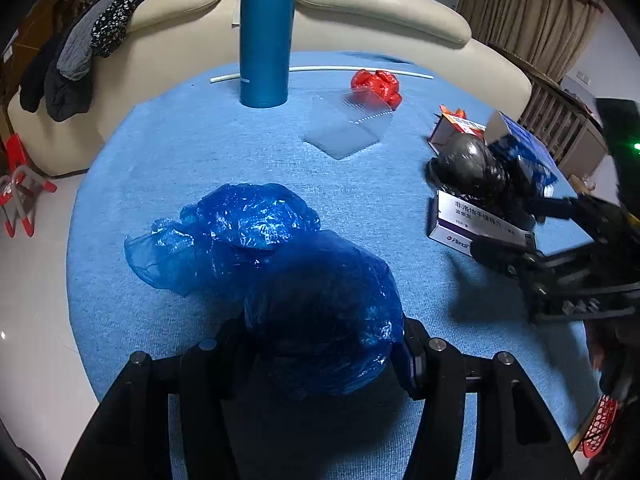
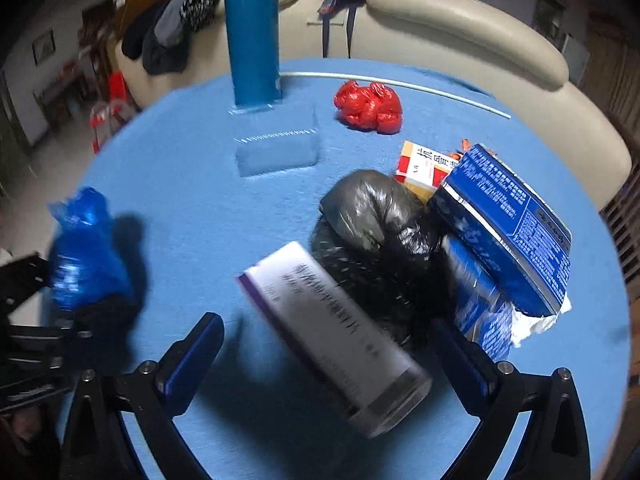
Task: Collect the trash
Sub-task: 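Grasp the blue plastic bags with the left tool while the right tool grasps the white medicine box, then carry the blue bags in the left tool and white box in the right tool to the red basket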
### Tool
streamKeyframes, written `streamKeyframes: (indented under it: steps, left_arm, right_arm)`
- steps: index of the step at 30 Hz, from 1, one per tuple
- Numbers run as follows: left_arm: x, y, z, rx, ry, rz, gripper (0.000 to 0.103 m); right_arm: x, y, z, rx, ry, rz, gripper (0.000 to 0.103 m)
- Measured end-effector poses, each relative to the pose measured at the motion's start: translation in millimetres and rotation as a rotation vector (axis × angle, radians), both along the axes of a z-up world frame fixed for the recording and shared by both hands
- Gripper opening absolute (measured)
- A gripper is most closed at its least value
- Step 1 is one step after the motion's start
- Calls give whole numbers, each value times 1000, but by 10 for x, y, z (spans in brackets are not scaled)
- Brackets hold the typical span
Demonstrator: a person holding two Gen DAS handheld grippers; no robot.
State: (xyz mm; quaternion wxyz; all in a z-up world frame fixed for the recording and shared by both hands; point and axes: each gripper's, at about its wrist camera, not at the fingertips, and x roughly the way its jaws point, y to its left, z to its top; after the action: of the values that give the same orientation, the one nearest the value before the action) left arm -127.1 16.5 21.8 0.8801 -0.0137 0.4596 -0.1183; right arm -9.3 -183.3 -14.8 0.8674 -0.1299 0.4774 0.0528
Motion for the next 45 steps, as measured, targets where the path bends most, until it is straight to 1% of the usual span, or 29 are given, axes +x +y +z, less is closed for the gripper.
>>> streamKeyframes:
  steps: [1, 3, 4, 5, 6, 7, 8, 11, 16, 20, 25, 28, 31, 36, 45]
  left_arm:
    - [12, -2, -10, -4, 2, -2, 60]
    - [28, -22, -11, -3, -3, -6, 60]
    - [40, -30, -11, -4, -3, -9, 60]
    - [46, -34, -11, -4, -3, -11, 60]
    - [52, -31, -13, -4, -3, -12, 60]
    - [58, -29, -16, -3, -4, -12, 60]
    - [62, -26, -17, -1, -4, -13, 60]
    - [44, -34, -12, 11, -7, -18, 60]
    - [-50, -90, 38, 33, -21, -38, 60]
    - [-182, -222, 136, 53, -45, -73, 60]
    - [-340, -414, 253, 72, -74, -119, 60]
    - [-443, -563, 320, 84, -90, -160, 60]
    - [-544, -721, 370, 90, -99, -202, 60]
    - [-716, -964, 449, 93, -111, -262, 60]
    - [-976, -1302, 533, 106, -140, -350, 60]
  right_arm:
    - [50, -12, -46, -19, 15, -2, 103]
    - [77, -106, -94, -7, 60, -14, 101]
    - [80, -143, -143, 27, 93, -20, 88]
    - [46, -181, -135, 68, 90, -29, 80]
    - [18, -183, -121, 67, 81, -36, 74]
    - [9, -176, -103, 68, 81, -37, 64]
    - [-18, -179, -91, 68, 85, -44, 58]
    - [-120, -229, -66, 95, 90, -69, 54]
    - [-442, -313, -29, 181, 61, -139, 52]
    - [-761, -387, 54, 236, 17, -189, 52]
    - [-1157, -585, 294, 323, -80, -268, 52]
    - [-1396, -719, 434, 359, -139, -316, 52]
    - [-1655, -812, 515, 383, -183, -357, 52]
    - [-1973, -953, 592, 411, -239, -417, 52]
    - [-2599, -1265, 764, 446, -347, -522, 52]
